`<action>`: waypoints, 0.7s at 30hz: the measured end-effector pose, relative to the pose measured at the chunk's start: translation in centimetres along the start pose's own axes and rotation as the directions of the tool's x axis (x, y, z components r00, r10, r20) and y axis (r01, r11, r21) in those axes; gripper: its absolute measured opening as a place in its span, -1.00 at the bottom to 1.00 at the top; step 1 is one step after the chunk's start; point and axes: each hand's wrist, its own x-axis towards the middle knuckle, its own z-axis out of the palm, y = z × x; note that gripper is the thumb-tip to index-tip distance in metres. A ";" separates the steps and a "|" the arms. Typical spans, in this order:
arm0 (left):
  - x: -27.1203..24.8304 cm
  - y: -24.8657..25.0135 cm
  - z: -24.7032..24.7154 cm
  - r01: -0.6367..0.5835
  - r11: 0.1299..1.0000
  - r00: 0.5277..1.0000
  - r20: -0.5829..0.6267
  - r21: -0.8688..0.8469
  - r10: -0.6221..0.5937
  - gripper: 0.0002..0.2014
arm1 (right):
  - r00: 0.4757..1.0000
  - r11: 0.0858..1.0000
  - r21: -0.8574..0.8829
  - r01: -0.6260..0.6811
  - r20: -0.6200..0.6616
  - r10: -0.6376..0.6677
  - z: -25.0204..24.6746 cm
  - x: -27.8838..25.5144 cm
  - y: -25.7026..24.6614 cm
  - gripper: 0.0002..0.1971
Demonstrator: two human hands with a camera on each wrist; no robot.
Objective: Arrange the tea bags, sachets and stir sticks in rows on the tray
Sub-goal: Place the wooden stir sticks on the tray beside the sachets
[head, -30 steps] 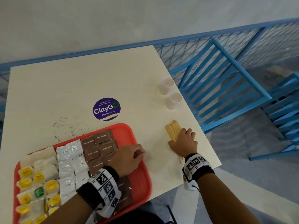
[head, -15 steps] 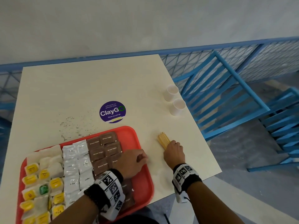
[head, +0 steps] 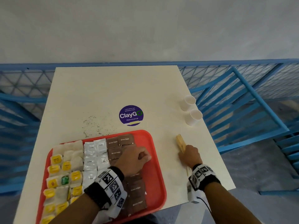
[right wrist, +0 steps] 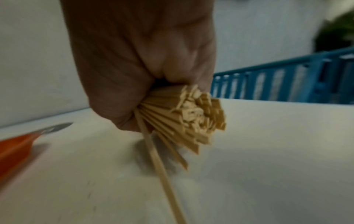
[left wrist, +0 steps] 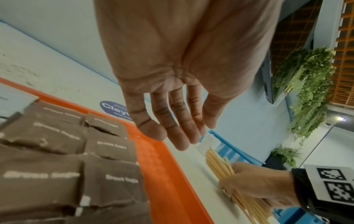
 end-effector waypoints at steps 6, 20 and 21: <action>-0.4 -0.3 -2.3 0.002 0.995 0.992 -0.124 -0.101 -0.015 -0.89 | 0.989 0.967 0.212 0.142 0.010 -0.148 -2.5 -0.8 -1.7 -0.85; -1.2 2.5 -7.2 0.010 0.828 0.892 -0.369 -0.561 -0.260 -0.32 | 0.641 0.615 -0.272 0.740 0.010 -0.767 -3.0 -11.1 -16.7 -0.46; -1.7 2.5 -7.3 -0.022 0.828 0.907 -0.359 -0.560 -0.219 -0.34 | 0.625 0.597 -0.283 0.750 0.008 -0.781 -2.6 -11.5 -16.9 -0.48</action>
